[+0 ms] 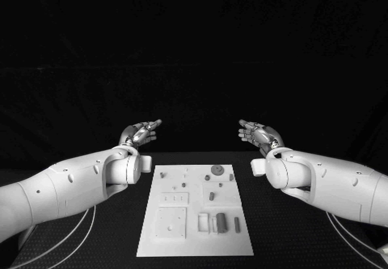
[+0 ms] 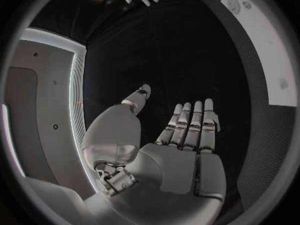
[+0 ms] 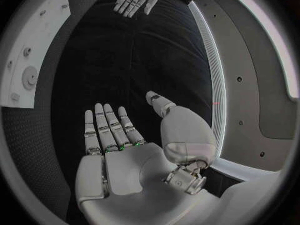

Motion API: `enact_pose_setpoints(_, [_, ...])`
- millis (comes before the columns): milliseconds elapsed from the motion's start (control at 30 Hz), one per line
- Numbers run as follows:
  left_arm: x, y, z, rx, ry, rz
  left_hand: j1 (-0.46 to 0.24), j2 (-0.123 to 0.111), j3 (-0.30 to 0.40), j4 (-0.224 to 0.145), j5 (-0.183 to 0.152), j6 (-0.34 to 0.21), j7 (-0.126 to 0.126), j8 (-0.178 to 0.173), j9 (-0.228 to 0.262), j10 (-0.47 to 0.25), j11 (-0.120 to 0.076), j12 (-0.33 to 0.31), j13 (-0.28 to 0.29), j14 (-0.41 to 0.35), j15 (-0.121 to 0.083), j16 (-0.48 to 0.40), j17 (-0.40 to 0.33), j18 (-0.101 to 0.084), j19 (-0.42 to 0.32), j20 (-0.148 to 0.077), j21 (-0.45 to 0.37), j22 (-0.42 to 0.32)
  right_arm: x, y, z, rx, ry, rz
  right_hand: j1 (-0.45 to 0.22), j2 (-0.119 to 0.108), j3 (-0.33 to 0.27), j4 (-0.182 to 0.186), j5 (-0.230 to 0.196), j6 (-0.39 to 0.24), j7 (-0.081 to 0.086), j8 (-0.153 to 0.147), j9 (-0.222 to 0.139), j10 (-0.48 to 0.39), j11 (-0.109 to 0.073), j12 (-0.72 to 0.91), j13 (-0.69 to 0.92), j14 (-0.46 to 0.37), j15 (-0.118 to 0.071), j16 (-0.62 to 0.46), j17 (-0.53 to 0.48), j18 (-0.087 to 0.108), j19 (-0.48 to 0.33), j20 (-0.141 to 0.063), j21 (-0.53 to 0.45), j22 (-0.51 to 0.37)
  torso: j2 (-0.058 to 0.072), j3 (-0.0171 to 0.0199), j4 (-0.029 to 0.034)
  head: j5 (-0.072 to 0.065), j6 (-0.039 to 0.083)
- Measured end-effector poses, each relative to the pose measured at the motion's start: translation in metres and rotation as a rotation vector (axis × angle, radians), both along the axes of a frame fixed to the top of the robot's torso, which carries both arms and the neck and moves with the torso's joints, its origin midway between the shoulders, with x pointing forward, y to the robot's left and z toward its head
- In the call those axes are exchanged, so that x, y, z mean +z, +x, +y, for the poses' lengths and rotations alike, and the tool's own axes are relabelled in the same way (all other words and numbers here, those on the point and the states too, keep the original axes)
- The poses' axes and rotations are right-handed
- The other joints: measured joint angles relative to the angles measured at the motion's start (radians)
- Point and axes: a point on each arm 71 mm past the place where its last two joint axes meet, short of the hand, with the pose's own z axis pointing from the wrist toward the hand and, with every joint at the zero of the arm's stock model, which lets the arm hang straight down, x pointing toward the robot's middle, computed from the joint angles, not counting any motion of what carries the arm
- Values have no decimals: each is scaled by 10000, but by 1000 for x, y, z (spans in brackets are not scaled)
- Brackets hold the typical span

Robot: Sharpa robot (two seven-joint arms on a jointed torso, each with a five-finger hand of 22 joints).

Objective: Assemble the parts on the task board

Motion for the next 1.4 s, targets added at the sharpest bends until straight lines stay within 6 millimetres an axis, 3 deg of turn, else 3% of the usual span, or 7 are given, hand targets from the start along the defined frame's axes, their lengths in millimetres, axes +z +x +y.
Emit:
enact_pose_setpoints(400, [15,33,22,-282,297,1052,392,80,125,-51,2,486,58,309,229,713,179,256,124,650,83,424,283,0,572,-175,297,285,12,32,-19,1469,-212,1148,869,-36,200,-829,78,536,42,411,193,709,55,206,68,640,101,421,245,311,886,115,82,822,2,1,3,1,-1])
enact_pose_setpoints(633, [2,24,20,-912,568,1566,1511,281,552,-958,39,1888,223,894,334,2795,387,1217,521,3096,-173,1696,880,252,2391,-723,1225,726,13,49,-25,1895,-2535,663,1420,-169,442,-1626,78,1387,123,841,296,1724,-2,544,150,1611,66,906,499,779,1993,120,221,840,9,-7,-18,-9,-61])
enact_pose_setpoints(767, [4,22,19,-1288,961,1489,2341,99,1181,-1615,76,2557,335,1090,246,3643,194,1467,718,3898,-395,2013,1191,325,3092,-951,1582,937,14,54,-30,2143,-4129,185,1631,-349,552,-1936,78,2002,207,1079,399,2492,-163,798,267,2344,-133,1254,765,974,2774,120,349,843,13,-3,-22,-63,-20])
enact_pose_setpoints(967, [5,15,16,-1824,1163,1420,2361,79,1294,-1634,76,3061,411,1246,130,4248,-41,1584,890,4424,-620,2191,1496,307,3524,-1187,1803,1129,16,58,-25,2673,-6076,-483,1945,-511,635,-2175,78,2772,324,1307,636,3459,-454,1029,527,3272,-475,1662,1253,1345,3794,108,502,844,79,23,22,-177,31])
enact_pose_setpoints(1267, [18,-6,-4,-2994,914,1279,2134,61,1262,-1602,76,3236,399,1267,1,4441,-151,1587,975,4590,-683,2203,1724,298,3639,-1280,1864,1242,17,60,-14,3536,-8671,-1462,2382,-613,686,-2289,78,3490,394,1387,970,4311,-742,1103,886,4624,-1062,2150,2193,1646,5323,-134,831,916,289,98,257,-379,38])
enact_pose_setpoints(1333, [20,-10,-7,-3194,855,1248,2084,10,1262,-1602,76,3236,399,1267,-17,4441,-151,1587,975,4590,-684,2203,1741,296,3639,-1280,1864,1242,18,59,-11,3741,-9195,-1688,2431,-627,685,-2290,78,3553,369,1378,1003,4366,-750,1012,913,4937,-1211,2276,2404,1649,5681,-240,949,960,357,111,339,-441,69])
enact_pose_setpoints(1400, [24,-14,-10,-3363,809,1206,2084,10,1244,-1584,76,3236,399,1267,-26,4441,-151,1587,980,4590,-684,2203,1744,294,3639,-1280,1864,1252,18,59,-5,3985,-9787,-1983,2694,-811,630,-2345,78,3740,357,1066,1010,4501,-825,668,916,6330,-1755,3007,3299,1638,7269,-781,1530,1216,427,117,407,-491,101])
